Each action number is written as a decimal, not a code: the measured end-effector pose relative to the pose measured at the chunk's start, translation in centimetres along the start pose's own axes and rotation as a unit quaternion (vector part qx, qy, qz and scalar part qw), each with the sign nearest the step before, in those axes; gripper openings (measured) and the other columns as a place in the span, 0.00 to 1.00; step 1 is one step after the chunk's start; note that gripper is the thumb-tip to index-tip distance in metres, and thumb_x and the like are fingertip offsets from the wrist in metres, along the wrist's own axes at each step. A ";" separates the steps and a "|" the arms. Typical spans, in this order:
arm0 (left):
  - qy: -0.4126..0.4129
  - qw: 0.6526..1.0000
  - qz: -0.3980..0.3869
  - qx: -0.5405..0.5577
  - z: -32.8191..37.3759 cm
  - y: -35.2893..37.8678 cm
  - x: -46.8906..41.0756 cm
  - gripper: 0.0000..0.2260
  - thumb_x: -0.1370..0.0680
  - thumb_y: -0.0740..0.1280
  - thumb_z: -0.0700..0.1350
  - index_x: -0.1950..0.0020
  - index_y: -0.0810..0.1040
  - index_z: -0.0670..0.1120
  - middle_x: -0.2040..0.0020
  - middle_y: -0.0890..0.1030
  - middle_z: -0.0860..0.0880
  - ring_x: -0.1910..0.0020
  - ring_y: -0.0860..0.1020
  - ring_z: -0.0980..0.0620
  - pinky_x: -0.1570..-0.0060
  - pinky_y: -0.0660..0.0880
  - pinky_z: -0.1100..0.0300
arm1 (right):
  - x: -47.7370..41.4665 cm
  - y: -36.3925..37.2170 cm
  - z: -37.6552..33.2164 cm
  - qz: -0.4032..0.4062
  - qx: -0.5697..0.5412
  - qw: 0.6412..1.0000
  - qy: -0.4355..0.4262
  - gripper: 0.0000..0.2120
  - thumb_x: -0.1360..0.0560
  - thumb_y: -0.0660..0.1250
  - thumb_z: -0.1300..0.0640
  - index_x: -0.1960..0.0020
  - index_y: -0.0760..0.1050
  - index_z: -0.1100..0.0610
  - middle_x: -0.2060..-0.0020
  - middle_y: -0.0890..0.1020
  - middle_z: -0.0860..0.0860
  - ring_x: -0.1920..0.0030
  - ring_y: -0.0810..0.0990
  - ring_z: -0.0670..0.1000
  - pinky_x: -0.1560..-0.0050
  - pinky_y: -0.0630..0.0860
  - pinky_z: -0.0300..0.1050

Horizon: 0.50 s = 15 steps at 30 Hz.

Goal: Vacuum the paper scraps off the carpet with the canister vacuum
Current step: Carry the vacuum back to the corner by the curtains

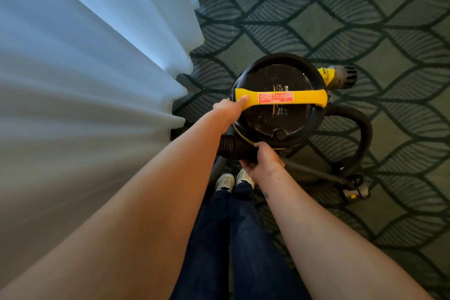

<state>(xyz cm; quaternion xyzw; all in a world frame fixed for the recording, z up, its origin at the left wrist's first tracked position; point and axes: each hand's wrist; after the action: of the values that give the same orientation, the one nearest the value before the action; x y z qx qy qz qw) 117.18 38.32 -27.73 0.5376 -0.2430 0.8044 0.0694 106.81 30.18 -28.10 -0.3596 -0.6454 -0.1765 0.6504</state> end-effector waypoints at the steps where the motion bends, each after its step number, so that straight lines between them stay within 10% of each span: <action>1: 0.003 1.000 -0.004 0.001 -0.1 0.1 -0.1 0.34 0.23 0.59 0.65 0.24 0.61 0.45 0.28 0.66 0.44 0.31 0.68 0.42 0.33 0.67 0.44 | 0.1 0.0 0.0 0.002 0.000 1.000 -0.001 0.30 0.26 0.69 0.63 0.29 0.59 0.57 0.39 0.74 0.65 0.49 0.81 0.63 0.73 0.79 0.50; 15: 0.006 0.999 -0.046 -0.018 -0.8 -0.7 -1.5 0.37 0.24 0.61 0.66 0.23 0.59 0.46 0.24 0.62 0.44 0.26 0.62 0.42 0.31 0.62 0.43 | -0.4 0.7 0.4 0.004 0.008 1.000 0.005 0.28 0.27 0.68 0.64 0.31 0.61 0.58 0.40 0.74 0.65 0.50 0.81 0.63 0.78 0.77 0.48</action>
<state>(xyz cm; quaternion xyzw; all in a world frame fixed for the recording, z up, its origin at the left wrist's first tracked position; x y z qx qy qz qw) 117.43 39.47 -29.10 0.5417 -0.2319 0.7995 0.1170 106.98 30.82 -28.73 -0.3558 -0.6420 -0.1708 0.6573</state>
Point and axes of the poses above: each hand's wrist, its own x-axis away from the middle knuckle, its own y-axis out of the palm, z = x × y
